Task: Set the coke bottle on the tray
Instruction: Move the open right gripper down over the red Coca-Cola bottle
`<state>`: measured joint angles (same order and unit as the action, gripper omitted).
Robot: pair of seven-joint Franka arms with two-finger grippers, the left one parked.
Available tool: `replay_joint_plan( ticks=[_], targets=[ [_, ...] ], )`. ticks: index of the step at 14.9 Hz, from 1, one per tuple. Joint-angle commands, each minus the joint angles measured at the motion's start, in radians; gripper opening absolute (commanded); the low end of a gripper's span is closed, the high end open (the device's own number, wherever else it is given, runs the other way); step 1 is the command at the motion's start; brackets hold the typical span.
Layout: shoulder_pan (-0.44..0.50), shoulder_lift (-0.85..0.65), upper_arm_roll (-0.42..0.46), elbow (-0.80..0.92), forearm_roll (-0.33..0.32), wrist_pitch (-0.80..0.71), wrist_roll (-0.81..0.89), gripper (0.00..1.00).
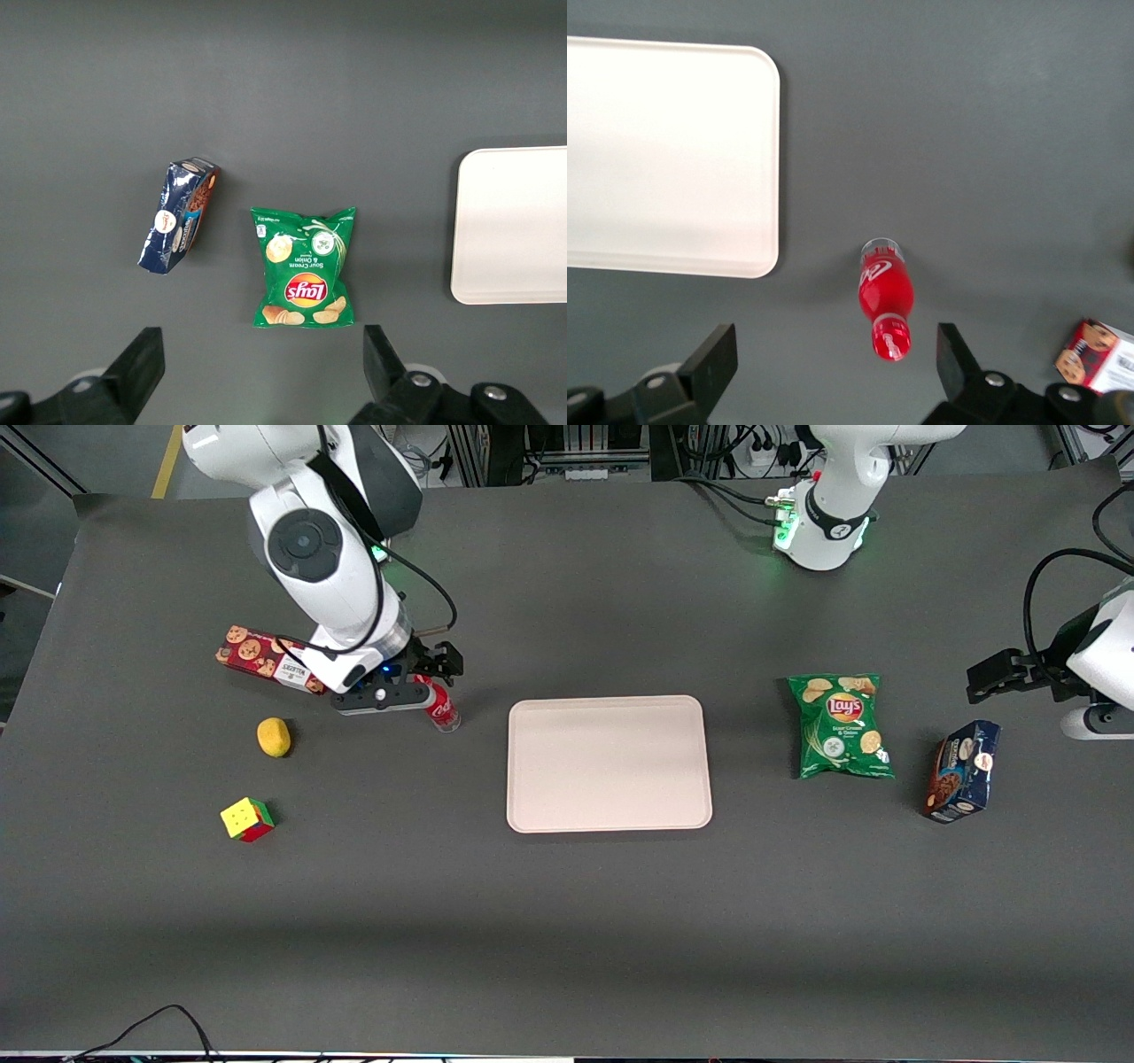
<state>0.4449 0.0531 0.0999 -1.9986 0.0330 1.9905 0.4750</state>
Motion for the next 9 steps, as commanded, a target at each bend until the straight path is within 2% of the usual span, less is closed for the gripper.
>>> replay_joint_plan(
  ticks=[1,9],
  targets=[
    [0.002,-0.05,0.001,-0.173,0.001,0.163,-0.015,1.0],
    [0.0,-0.05,0.003,-0.371,-0.001,0.399,-0.049,1.0]
  ],
)
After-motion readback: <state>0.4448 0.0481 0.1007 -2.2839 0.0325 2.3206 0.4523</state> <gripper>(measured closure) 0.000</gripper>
